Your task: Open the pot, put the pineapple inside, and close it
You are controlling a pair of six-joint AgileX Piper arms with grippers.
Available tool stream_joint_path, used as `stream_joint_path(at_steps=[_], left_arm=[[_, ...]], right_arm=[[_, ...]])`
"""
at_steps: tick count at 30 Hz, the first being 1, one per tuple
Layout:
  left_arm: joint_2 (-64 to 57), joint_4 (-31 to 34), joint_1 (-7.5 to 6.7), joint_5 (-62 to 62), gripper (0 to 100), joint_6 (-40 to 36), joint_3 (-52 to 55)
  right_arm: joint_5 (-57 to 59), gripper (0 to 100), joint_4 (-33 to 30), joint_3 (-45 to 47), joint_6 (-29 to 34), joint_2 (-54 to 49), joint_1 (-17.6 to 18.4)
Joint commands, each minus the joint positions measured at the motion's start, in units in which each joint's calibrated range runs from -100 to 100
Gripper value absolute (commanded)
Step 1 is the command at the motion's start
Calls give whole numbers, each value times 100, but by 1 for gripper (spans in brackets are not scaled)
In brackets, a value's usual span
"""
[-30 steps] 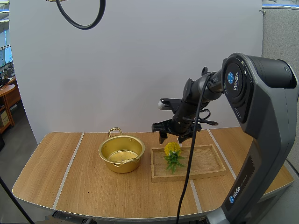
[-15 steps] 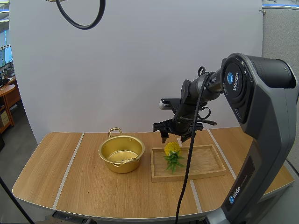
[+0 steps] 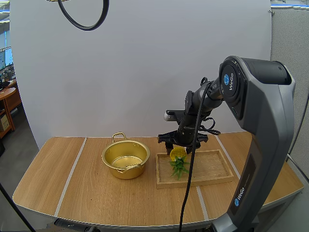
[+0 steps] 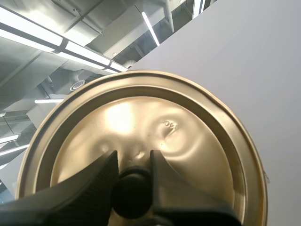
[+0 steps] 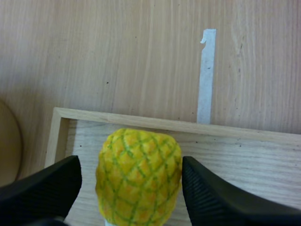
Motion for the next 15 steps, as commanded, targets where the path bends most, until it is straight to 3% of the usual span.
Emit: stream_joint_path(at_steps=[1, 15], left_arm=[[-27, 66, 13, -194, 0, -63, -43], [-27, 66, 13, -194, 0, -63, -43]], right_arm=[[-171, 100, -30, -23, 42, 84, 2], [-247, 100, -108, -23, 42, 556, 2]])
